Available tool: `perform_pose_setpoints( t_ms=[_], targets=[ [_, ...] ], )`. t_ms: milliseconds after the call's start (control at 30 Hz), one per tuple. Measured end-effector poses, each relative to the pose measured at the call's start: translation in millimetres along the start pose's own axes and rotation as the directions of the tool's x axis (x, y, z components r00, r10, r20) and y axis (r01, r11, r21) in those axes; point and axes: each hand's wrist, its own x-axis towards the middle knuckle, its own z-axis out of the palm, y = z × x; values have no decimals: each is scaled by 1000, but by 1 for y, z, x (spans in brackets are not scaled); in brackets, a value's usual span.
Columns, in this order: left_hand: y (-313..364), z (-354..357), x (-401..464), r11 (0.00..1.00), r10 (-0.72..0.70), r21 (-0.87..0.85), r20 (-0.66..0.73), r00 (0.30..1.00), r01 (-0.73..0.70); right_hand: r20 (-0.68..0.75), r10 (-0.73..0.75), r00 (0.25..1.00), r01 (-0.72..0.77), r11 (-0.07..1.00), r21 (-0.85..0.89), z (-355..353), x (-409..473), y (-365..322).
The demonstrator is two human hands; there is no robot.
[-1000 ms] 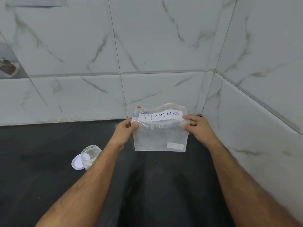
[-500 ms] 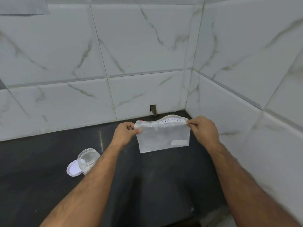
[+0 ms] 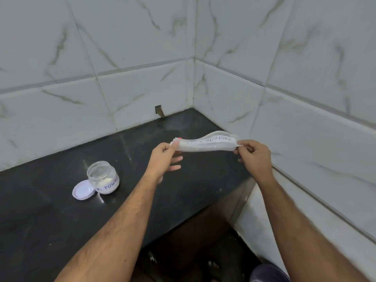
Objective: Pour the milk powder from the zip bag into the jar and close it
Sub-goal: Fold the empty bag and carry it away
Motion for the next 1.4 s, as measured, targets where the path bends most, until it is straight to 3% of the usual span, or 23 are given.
perform_pose_setpoints(
  t_ms=[167,433,633,733,967,1133,1400],
  targets=[
    [-15,38,-23,989,-60,-131,43,997,65,-70,51,996,-46,996,77,-47,-49,1],
    [-57,110,-54,946,-204,-218,176,963,240,-116,309,944,-258,911,323,-119,-98,36],
    [-95,157,-84,955,-286,25,335,898,295,141,549,824,-565,780,270,-188,-118,82],
    [-119,180,-103,943,-333,135,360,871,305,137,624,770,-638,741,212,-219,-130,112],
    [-193,236,-159,855,-505,297,296,811,425,144,763,630,-776,609,167,-275,-164,192],
    [-249,272,-184,781,-605,339,203,770,525,197,863,465,-885,458,83,-299,-182,248],
    [-364,321,-191,726,-643,346,37,765,594,165,909,384,-921,388,4,-310,-215,356]
  ],
)
